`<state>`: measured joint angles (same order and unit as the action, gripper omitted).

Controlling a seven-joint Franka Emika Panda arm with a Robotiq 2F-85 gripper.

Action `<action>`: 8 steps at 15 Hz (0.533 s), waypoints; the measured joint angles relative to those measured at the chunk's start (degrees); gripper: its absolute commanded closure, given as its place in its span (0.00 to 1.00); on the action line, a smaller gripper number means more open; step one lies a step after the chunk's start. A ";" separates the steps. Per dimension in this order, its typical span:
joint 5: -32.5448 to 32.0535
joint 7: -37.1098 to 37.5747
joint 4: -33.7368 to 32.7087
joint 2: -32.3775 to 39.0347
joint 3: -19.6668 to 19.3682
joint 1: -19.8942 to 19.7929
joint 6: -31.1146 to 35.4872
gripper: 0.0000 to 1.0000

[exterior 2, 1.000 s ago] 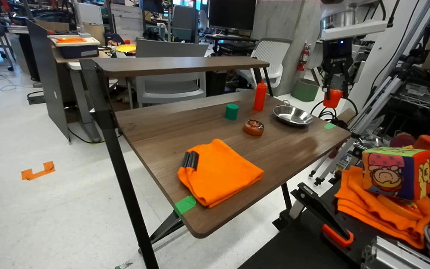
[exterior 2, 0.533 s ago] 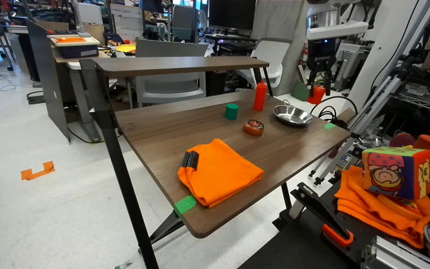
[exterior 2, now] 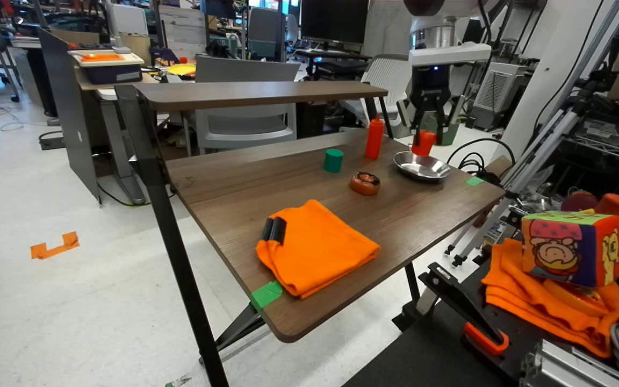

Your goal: Put the red pepper on the pan

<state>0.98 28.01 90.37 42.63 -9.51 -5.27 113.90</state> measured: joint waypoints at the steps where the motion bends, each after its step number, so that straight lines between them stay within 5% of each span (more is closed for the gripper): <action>1: 0.40 0.00 -0.92 1.08 0.32 0.31 -0.03 0.78; 8: 1.91 0.00 -4.53 4.84 1.04 1.48 -0.30 0.78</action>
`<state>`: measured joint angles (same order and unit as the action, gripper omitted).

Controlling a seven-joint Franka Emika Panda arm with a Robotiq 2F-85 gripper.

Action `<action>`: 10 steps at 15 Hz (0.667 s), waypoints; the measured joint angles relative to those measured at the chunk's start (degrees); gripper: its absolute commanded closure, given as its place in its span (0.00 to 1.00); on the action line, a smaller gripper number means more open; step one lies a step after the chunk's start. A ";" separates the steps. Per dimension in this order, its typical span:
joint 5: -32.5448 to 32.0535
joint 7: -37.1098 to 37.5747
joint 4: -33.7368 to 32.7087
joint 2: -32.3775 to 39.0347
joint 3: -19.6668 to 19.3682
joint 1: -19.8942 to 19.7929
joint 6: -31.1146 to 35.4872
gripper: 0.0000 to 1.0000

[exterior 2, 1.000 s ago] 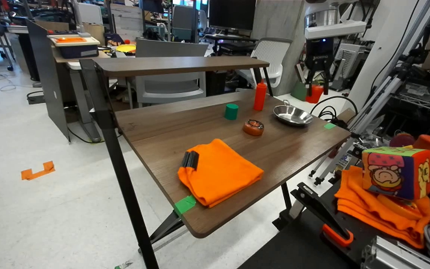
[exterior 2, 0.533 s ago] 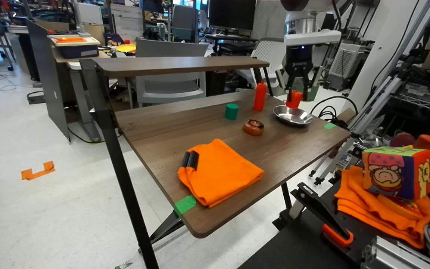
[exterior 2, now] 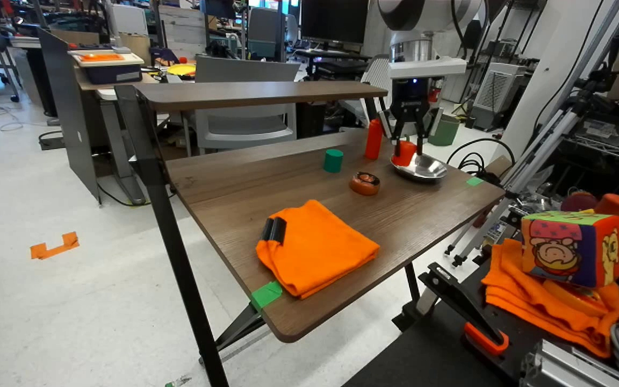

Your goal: Put the red pepper on the pan

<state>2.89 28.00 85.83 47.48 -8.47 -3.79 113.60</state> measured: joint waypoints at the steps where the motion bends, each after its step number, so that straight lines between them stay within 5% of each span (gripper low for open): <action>1: 0.14 0.00 0.00 0.02 -0.01 -0.08 -0.09 0.78; 3: 0.99 -0.02 0.01 0.02 -0.02 -0.42 -0.71 0.78; 4: 1.40 -0.03 0.01 0.03 -0.02 -0.68 -1.48 0.30; 10: 2.13 0.25 0.17 0.85 -0.39 -1.78 -4.55 0.00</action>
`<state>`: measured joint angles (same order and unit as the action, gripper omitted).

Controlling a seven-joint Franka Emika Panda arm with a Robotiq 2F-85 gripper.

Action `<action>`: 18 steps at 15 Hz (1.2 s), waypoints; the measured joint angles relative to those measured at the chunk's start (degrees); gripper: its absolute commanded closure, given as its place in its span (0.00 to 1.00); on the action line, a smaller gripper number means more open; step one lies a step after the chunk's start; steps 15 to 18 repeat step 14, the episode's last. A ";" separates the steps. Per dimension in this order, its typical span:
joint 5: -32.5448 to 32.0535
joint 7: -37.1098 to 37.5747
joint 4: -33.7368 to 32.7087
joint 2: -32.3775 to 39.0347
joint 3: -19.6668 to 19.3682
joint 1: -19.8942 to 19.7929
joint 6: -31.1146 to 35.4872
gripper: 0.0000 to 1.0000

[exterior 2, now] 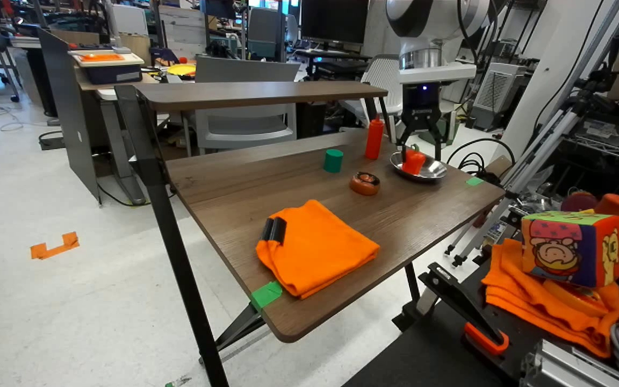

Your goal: Put the red pepper on the pan

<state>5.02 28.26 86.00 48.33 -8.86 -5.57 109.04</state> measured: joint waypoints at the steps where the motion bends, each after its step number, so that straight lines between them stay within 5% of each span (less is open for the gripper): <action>1: 0.00 0.17 0.00 0.07 -0.20 0.00 0.00 0.00; 5: 0.00 0.24 0.20 -1.28 -0.45 0.16 0.03 0.00; 9: 0.00 -2.65 6.34 -11.06 0.32 1.69 0.48 0.00; 14: -0.37 -7.15 15.96 -25.38 1.91 3.09 -14.07 0.00; 18: -0.37 -7.15 15.96 -25.38 1.91 3.09 -14.07 0.00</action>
